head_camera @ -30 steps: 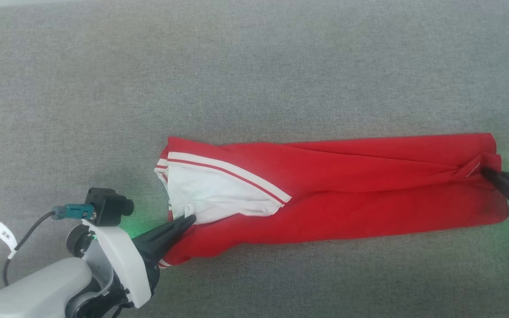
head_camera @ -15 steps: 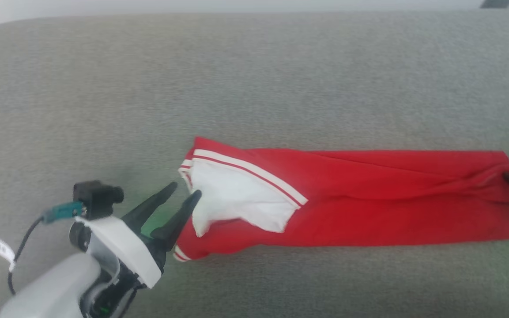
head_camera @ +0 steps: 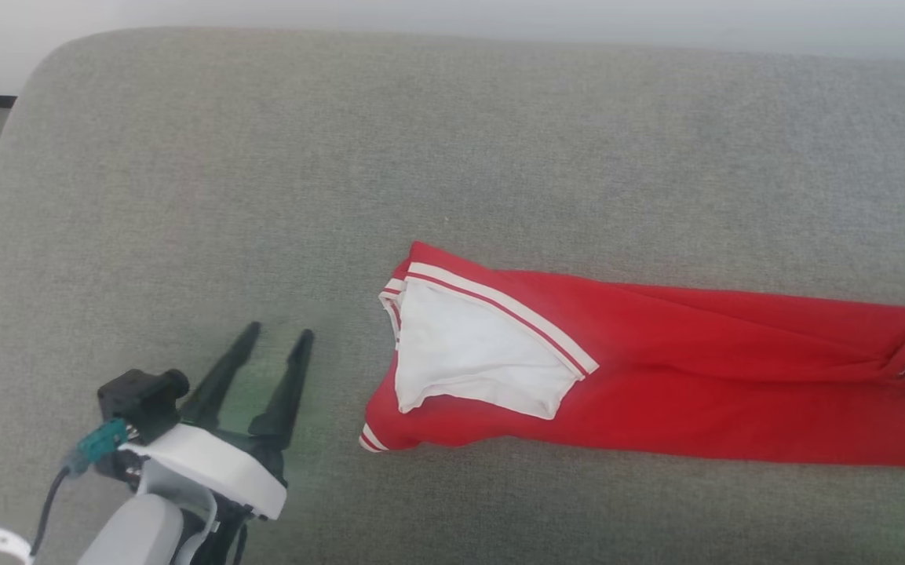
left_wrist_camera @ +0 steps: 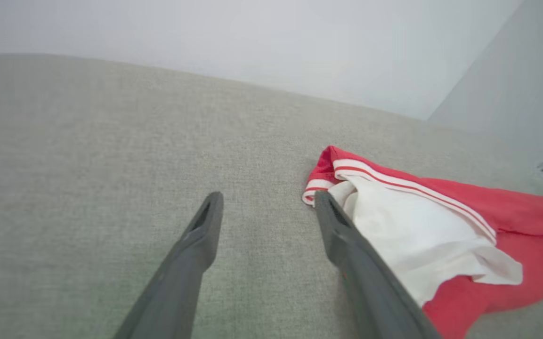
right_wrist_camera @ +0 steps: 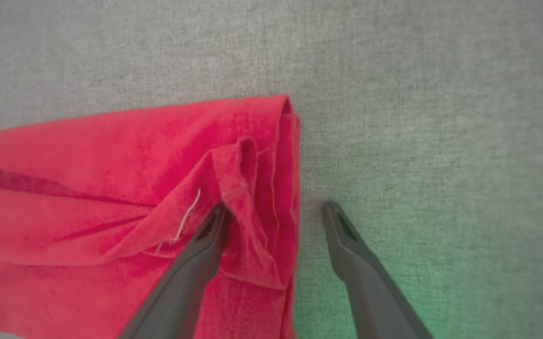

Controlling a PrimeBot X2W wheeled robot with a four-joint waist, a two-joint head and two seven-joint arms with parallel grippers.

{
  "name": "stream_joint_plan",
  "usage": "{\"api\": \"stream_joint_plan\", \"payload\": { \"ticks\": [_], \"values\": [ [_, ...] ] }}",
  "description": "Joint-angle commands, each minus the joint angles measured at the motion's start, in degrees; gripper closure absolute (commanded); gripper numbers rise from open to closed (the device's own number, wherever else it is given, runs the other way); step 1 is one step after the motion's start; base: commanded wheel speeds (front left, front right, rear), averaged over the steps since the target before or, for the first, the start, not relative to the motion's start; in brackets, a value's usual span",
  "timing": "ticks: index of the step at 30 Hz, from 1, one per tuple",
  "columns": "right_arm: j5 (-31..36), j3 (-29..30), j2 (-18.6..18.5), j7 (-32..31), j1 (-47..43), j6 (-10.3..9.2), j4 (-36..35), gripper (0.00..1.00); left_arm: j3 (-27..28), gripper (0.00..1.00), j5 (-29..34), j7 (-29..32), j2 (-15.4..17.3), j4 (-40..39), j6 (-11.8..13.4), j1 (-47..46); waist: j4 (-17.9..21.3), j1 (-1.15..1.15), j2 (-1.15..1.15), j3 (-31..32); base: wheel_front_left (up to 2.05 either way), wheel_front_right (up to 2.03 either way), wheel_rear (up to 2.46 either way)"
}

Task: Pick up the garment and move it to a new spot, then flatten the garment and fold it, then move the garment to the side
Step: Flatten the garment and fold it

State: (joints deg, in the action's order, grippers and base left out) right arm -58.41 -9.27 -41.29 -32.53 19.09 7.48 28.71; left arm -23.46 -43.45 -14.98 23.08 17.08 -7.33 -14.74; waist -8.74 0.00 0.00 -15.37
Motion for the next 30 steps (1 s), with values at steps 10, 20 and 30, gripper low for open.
{"api": "stream_joint_plan", "payload": {
  "ticks": [10,20,30],
  "values": [
    [2.0,-1.1,5.7,-9.7,-1.1,0.12,2.7,0.00,18.1,0.00,21.4,-0.2,-10.0,-4.8,0.0,5.5,-0.1,0.00,0.00,0.6,0.00,0.00,0.00],
    [6.8,4.3,6.5,-7.4,2.1,-0.09,2.0,1.00,19.6,0.00,22.3,-0.2,-11.8,-4.8,-0.2,5.9,2.5,0.00,0.00,-0.5,0.00,0.00,0.00],
    [10.4,18.0,0.8,-0.7,3.5,-0.03,4.8,1.00,21.5,0.00,22.3,-0.2,-10.9,-8.0,-0.2,7.2,6.0,0.00,0.00,-1.3,0.00,0.00,0.00]
  ]
}}
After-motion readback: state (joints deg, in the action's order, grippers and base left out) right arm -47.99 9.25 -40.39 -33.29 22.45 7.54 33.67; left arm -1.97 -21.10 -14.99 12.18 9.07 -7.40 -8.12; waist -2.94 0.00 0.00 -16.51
